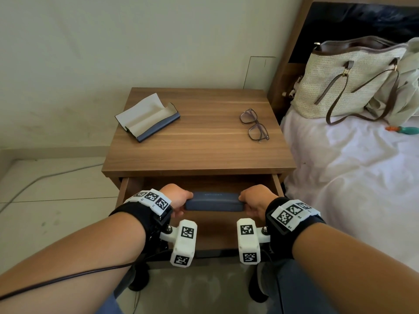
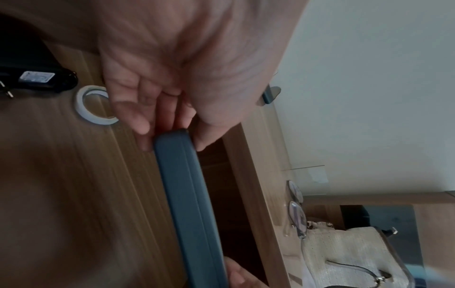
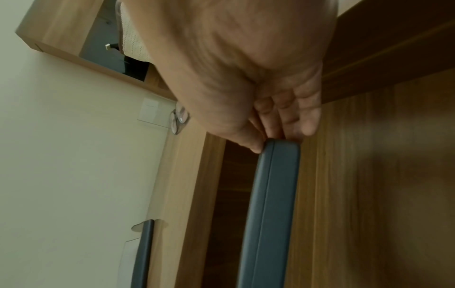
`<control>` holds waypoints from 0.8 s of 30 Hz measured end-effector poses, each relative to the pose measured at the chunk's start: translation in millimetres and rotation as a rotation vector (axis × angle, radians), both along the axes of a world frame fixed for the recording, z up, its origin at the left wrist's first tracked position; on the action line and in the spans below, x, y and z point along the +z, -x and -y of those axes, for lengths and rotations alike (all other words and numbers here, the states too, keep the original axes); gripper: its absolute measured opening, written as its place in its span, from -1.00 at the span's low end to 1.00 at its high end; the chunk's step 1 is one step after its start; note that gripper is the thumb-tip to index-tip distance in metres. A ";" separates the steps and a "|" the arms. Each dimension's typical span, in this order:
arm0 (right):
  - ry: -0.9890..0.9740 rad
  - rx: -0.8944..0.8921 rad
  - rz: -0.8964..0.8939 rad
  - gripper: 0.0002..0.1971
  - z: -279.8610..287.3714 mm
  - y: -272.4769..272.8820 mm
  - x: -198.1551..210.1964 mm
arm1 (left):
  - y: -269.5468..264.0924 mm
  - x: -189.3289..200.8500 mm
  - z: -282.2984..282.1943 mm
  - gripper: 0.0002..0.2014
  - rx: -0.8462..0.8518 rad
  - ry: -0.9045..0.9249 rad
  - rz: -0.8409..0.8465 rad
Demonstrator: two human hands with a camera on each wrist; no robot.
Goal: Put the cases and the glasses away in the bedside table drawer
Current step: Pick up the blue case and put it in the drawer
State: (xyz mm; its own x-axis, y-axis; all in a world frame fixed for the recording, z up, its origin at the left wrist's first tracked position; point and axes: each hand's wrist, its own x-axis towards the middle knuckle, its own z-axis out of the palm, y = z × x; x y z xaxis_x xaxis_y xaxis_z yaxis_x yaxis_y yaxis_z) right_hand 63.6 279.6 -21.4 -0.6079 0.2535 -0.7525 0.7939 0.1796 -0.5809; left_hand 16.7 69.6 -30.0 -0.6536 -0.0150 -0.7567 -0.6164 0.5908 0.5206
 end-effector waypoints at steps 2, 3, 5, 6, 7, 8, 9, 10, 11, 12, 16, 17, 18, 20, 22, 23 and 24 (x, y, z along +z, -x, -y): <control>-0.012 0.030 0.014 -0.70 -1.6 4.8 -10.6 | 3.8 -7.8 -3.2 -0.83 0.012 -0.014 0.028; -0.018 0.052 0.021 -0.69 -2.0 6.9 -16.0 | 5.4 -11.3 -4.8 -0.86 0.026 -0.031 0.045; -0.038 0.069 0.025 -0.69 -3.2 12.5 -26.3 | 11.2 -20.2 -9.2 -0.86 0.062 -0.063 0.078; -0.039 0.072 0.034 -0.71 -4.2 14.7 -31.2 | 13.4 -24.2 -10.6 -0.86 0.081 -0.075 0.089; -0.041 0.064 0.041 -0.74 -5.0 16.8 -35.4 | 15.8 -27.9 -11.8 -0.86 0.099 -0.087 0.099; -0.035 0.050 0.059 -0.81 -5.9 20.0 -39.3 | 19.2 -32.6 -13.3 -0.85 0.117 -0.101 0.115; -0.030 0.046 0.061 -0.93 -6.7 22.3 -42.9 | 23.1 -38.2 -14.5 -0.82 0.133 -0.113 0.129; -0.030 0.045 0.057 -0.87 -7.6 23.9 -45.4 | 26.3 -42.5 -15.6 -0.80 0.144 -0.125 0.142; -0.036 0.046 0.055 -0.70 -9.7 26.6 -50.9 | 29.7 -46.2 -17.0 -0.79 0.152 -0.136 0.152; -0.037 0.047 0.060 -0.59 -11.2 29.8 -55.0 | 32.9 -49.6 -18.7 -0.79 0.157 -0.141 0.157; -0.046 0.051 0.067 -0.53 -18.3 39.0 -67.6 | 42.2 -63.2 -26.7 -0.75 0.158 -0.131 0.151; -0.059 0.050 0.069 -0.54 -20.1 42.1 -71.7 | 44.7 -67.9 -29.5 -0.74 0.160 -0.124 0.144; -0.077 0.046 0.072 -0.54 -20.8 44.1 -72.8 | 46.7 -71.9 -31.5 -0.72 0.163 -0.119 0.136; -0.098 0.036 0.073 -0.55 -21.8 47.8 -77.7 | 49.6 -79.4 -35.5 -0.67 0.165 -0.116 0.133; -0.091 0.015 0.077 -0.56 -23.2 50.0 -82.8 | 51.3 -84.3 -38.1 -0.64 0.171 -0.133 0.143; -0.088 -0.001 0.076 -0.56 -23.8 51.0 -85.8 | 52.1 -85.9 -39.1 -0.63 0.177 -0.143 0.151; -0.092 -0.014 0.075 -0.56 -23.6 51.6 -86.7 | 52.8 -87.5 -39.6 -0.62 0.183 -0.149 0.157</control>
State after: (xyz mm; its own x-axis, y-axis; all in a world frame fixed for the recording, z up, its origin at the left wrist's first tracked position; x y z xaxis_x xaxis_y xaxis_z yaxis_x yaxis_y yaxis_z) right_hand 12.0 303.1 -108.1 -0.5464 0.3313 -0.7692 0.8375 0.2182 -0.5010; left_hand -36.1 109.2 -117.5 -0.5251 -0.0032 -0.8510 -0.7855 0.3865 0.4833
